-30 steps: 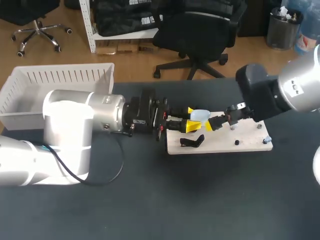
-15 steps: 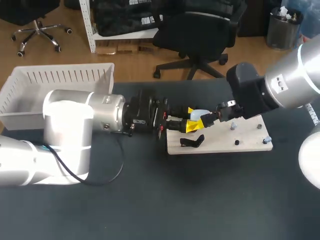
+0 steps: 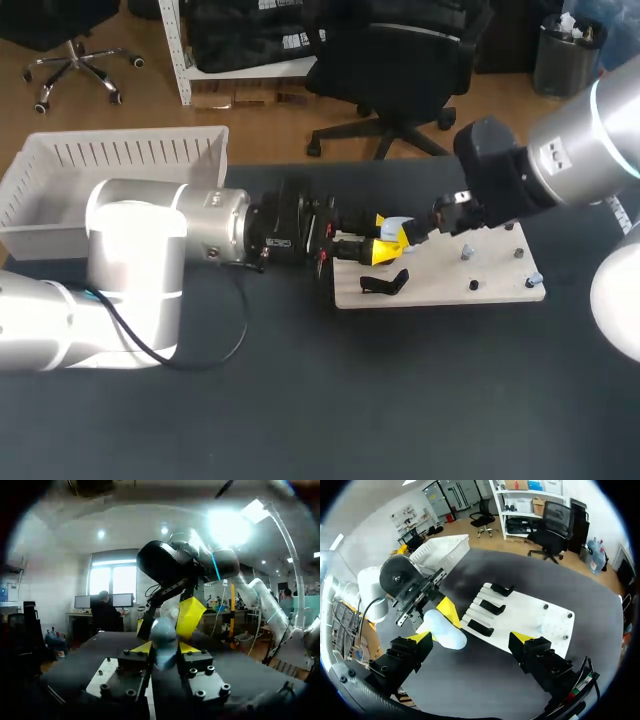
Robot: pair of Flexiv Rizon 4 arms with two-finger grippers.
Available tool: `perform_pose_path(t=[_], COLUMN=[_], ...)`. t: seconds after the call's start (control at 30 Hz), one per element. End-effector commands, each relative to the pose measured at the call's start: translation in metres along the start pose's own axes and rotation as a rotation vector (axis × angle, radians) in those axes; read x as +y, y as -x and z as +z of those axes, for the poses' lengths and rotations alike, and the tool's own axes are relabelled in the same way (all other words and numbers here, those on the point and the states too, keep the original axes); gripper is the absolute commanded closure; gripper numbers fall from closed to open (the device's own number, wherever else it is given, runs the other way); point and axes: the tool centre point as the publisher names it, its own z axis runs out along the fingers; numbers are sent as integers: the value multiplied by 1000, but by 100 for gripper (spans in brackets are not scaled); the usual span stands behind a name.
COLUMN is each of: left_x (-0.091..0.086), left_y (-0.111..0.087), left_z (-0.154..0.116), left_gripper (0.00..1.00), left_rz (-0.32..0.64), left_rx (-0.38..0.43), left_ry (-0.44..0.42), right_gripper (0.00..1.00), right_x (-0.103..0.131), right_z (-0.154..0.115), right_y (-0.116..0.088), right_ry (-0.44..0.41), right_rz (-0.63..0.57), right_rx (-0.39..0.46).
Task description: Pick up each earbud case from the left stands, insert the matching earbuds, close the lid, and place the case in the box.
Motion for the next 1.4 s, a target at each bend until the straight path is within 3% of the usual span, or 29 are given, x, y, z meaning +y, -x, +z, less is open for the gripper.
perform_pose_path(t=[0.03, 0.3, 0.43, 0.53, 0.63, 0.8, 1.07, 1.2, 1.4], left_x=[1, 1, 1, 1, 1, 1, 1, 1, 1], left_y=[-1, -1, -1, -1, -1, -1, -1, -1, -1], left_z=[0, 0, 0, 0, 0, 0, 0, 0, 0], left_gripper=[100, 100, 100, 100, 100, 100, 100, 100, 100], left_rz=[0, 0, 0, 0, 0, 0, 0, 0, 0], left_rx=[-1, -1, -1, -1, -1, -1, -1, -1, -1], left_ry=[-3, -3, -3, -3, -3, -3, -3, -3, -3], right_gripper=[0, 0, 0, 0, 0, 0, 0, 0, 0], right_x=[0, -6, -29, -56, -89, -123, -148, -155, -163], right_z=[0, -25, -50, -64, -73, -69, -49, -43, -34], right_y=[1, 19, 23, 15, -4, -35, -78, -86, -87], right_ry=[-21, -55, -156, -260, -393, -482, -500, -489, -478], right_rz=[5, -1, -11, -4, -4, 23, 3, -48, -67], right_rx=[-7, -84, -104, -61, 58, 222, 373, 429, 448])
